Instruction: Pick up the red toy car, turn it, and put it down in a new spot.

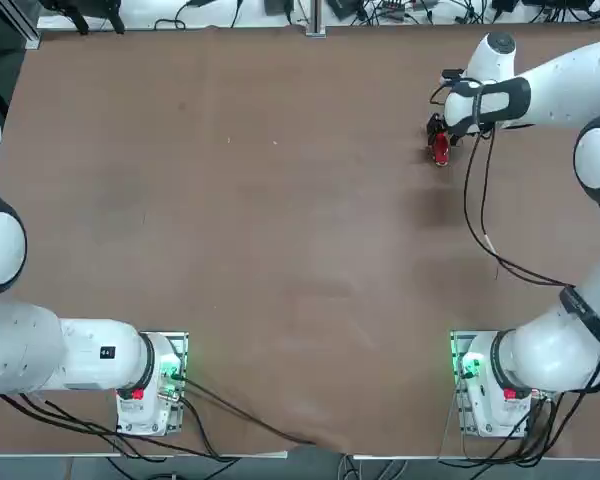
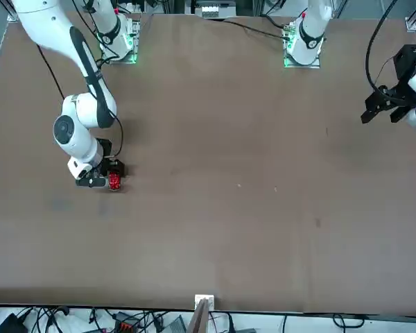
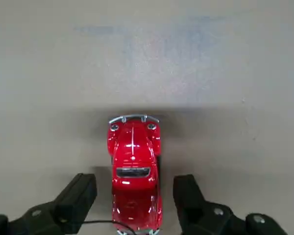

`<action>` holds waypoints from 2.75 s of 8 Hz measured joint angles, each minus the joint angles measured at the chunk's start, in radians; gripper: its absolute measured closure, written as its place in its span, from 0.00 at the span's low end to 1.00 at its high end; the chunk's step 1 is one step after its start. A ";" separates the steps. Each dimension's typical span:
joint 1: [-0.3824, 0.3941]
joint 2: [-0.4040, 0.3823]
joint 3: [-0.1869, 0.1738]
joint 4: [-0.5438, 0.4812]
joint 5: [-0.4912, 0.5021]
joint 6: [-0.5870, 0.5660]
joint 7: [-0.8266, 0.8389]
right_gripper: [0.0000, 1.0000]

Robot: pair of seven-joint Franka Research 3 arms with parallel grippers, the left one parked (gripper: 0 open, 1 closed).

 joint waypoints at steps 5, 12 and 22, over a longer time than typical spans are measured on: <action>0.000 -0.013 -0.002 0.004 0.004 -0.052 0.007 0.51; -0.112 -0.162 -0.033 0.438 0.004 -0.807 0.180 0.51; -0.413 0.041 -0.168 0.538 -0.001 -0.519 1.049 0.51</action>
